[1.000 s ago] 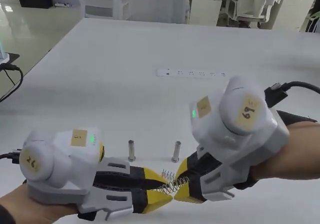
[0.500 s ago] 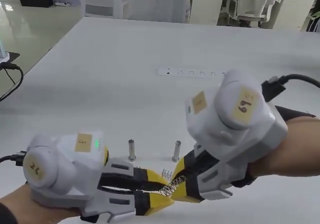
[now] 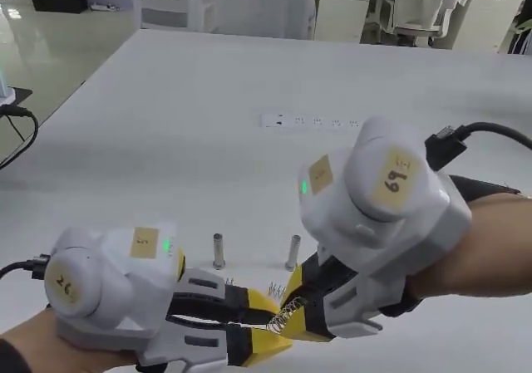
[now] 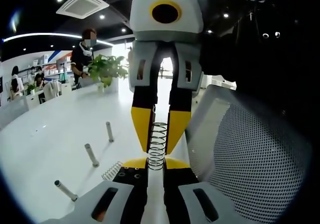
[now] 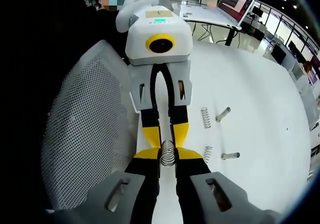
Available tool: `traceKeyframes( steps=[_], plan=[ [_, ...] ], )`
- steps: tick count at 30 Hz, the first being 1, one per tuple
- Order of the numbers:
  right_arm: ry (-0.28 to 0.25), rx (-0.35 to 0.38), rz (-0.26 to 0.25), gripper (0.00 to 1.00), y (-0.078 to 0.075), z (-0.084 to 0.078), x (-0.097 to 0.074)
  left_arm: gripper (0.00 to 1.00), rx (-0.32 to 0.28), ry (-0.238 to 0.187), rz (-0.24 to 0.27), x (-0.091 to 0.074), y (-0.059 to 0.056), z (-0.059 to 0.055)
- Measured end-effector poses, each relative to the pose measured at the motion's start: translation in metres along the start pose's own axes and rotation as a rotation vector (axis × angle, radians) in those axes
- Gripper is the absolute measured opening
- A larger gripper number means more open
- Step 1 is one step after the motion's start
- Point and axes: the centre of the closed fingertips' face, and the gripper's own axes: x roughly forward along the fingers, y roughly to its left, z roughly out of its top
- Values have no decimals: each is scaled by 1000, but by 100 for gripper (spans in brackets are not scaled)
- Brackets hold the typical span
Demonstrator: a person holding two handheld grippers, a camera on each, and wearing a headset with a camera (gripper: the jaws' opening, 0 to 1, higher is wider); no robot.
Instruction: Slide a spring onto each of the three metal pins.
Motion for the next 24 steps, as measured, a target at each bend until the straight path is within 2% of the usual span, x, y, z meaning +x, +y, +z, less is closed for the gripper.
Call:
traceKeyframes(
  steps=[14, 20, 24],
  plan=[
    [9, 2, -2, 9, 0, 0, -2, 3, -4, 35, 0, 2, 0, -8],
    [14, 10, -21, 9, -7, -4, -8, 1, -13, 57, -3, 2, -1, -16],
    [24, 18, -32, 9, -10, -10, -11, 3, -23, 52, 12, 0, 3, -16]
  ],
)
